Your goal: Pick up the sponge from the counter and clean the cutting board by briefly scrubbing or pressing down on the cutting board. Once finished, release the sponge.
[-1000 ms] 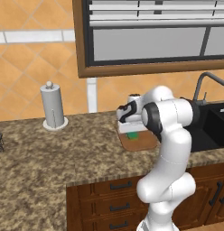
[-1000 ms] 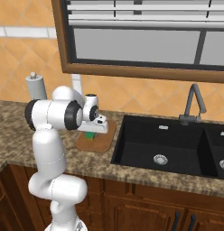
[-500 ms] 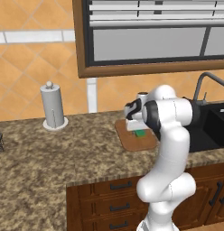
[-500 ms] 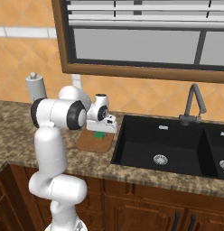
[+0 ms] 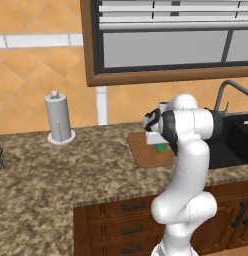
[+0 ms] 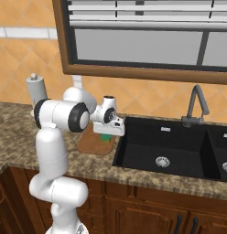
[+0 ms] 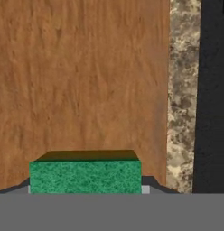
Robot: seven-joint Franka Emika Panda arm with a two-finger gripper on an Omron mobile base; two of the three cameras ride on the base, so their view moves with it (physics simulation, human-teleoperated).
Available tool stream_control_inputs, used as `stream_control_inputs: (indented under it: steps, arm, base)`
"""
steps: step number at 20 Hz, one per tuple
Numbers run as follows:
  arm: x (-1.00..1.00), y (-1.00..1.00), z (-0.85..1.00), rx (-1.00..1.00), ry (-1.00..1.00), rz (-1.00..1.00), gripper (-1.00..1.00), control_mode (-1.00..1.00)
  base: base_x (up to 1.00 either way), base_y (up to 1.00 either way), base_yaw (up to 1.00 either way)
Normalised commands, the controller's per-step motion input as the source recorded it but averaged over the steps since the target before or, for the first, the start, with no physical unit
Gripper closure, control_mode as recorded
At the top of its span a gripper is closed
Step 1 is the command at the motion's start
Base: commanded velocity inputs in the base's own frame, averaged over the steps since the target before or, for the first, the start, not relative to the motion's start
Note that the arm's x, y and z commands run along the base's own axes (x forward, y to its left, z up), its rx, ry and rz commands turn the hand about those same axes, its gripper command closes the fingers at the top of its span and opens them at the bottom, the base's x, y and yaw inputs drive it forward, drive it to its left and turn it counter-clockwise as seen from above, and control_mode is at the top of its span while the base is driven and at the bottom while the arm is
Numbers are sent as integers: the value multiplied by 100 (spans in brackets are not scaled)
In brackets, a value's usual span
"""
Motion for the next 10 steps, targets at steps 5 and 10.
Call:
stream_control_inputs:
  steps: [5,10]
  arm:
    - [-99,-54,-93,0,2,0,100,-100]
    - [-100,-20,-95,0,6,0,100,-100]
  base:
    - [0,0,0]
    - [0,0,0]
